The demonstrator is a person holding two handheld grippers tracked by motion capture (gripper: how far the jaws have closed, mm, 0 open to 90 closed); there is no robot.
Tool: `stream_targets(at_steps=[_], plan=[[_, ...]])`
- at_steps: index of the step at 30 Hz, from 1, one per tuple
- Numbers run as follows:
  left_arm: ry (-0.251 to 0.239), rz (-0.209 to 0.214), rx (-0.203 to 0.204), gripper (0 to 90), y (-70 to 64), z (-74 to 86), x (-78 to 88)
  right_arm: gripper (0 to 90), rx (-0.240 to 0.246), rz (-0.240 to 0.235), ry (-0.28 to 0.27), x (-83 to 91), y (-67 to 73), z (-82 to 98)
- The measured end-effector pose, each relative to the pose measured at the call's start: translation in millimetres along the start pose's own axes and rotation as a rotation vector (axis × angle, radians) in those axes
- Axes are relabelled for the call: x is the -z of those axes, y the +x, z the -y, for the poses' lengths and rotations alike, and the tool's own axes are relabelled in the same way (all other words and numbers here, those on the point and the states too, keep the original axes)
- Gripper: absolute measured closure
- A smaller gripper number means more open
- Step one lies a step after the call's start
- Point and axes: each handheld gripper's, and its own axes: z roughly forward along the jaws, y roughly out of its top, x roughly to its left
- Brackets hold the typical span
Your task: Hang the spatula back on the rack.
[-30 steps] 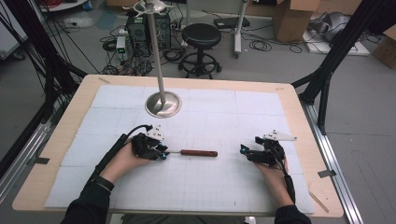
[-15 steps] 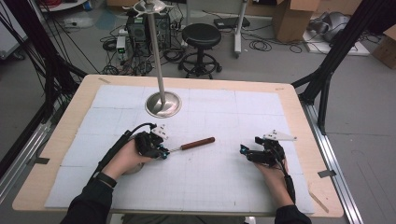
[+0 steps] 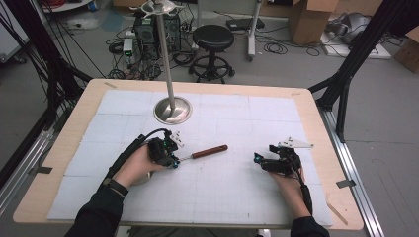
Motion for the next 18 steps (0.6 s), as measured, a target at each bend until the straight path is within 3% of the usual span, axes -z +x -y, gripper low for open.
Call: stream_targets(at_steps=[5, 8, 12, 18], plan=[[-0.023, -0.044, -0.022, 84.3, -5.3, -1.1, 2.9, 22.8, -0.001, -0.004, -0.003, 0.0, -1.1, 0.1], [-0.081, -0.072, -0.036, 84.3, -5.0, -1.5, 10.8, 22.9, -0.002, -0.004, -0.001, 0.2, -0.6, 0.1], [-0.18, -0.123, -0.022, 84.3, -1.4, 0.9, 28.8, 22.8, -0.001, -0.003, -0.001, 0.2, 0.0, 0.1], [-0.378, -0.189, 0.047, 84.3, 6.9, 11.4, 65.8, 22.8, 0.001, -0.005, -0.001, 0.3, -0.1, 0.1]])
